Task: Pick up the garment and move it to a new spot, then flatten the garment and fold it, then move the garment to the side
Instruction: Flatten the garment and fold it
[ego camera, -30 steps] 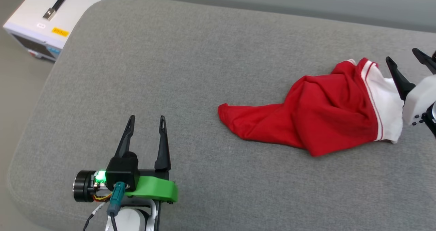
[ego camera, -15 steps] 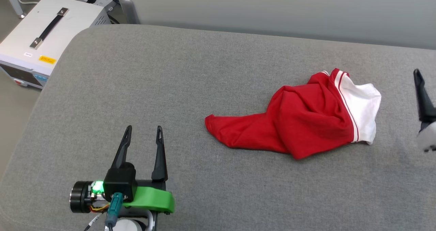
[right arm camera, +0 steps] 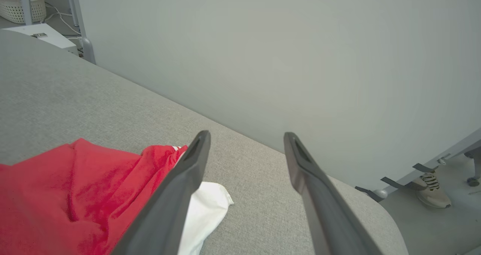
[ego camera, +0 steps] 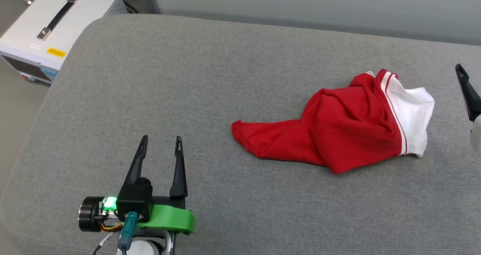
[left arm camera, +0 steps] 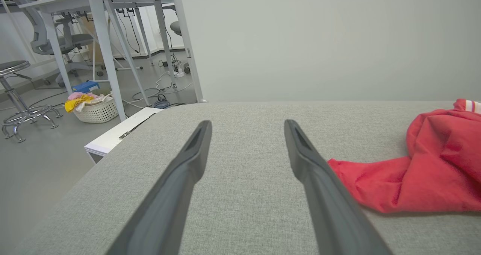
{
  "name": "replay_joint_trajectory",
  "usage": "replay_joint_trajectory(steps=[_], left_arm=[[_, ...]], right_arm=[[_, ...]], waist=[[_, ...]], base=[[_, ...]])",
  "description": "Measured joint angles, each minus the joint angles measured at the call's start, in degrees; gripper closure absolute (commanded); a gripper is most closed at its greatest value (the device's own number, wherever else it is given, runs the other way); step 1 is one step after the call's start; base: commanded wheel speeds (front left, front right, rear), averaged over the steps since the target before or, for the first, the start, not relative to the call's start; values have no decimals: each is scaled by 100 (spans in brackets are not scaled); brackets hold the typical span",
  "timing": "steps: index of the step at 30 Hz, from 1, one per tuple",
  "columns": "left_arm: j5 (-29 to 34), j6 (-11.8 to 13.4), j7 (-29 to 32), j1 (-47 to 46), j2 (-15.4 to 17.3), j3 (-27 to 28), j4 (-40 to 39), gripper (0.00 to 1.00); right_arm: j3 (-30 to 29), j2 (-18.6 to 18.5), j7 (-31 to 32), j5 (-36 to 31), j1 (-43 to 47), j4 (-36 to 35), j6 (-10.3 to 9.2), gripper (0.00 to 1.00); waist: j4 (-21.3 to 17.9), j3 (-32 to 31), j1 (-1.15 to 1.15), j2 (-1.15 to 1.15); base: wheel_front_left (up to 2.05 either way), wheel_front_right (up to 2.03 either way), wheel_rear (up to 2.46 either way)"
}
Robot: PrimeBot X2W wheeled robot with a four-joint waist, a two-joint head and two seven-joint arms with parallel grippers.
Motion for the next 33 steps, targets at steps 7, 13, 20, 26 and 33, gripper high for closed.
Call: replay_joint_trajectory(steps=[7,13,20,26,33], left_arm=[[-22,13,-1,-283,-16,-138,-29,0],[-41,63,-1,-474,-31,-247,-27,0],[-70,109,0,-553,-37,-315,13,0],[-69,151,0,-528,-40,-240,82,0],[-59,145,0,-348,-34,-179,138,0]], right_arm=[[1171,-768,2575,1692,-760,859,0,0],[1639,-649,2853,1968,-1117,1526,0,0],[2085,-532,2622,2119,-1181,2246,-8,0],[2381,-591,1884,2282,-1184,2366,-8,100],[2104,-810,900,2324,-545,1950,0,100]], waist=[[149,440,0,0],[270,773,0,0],[446,1004,0,0],[420,878,0,0],[223,476,0,0]], base=[[0,0,0],[0,0,0],[0,0,0],[0,0,0],[0,0,0]])
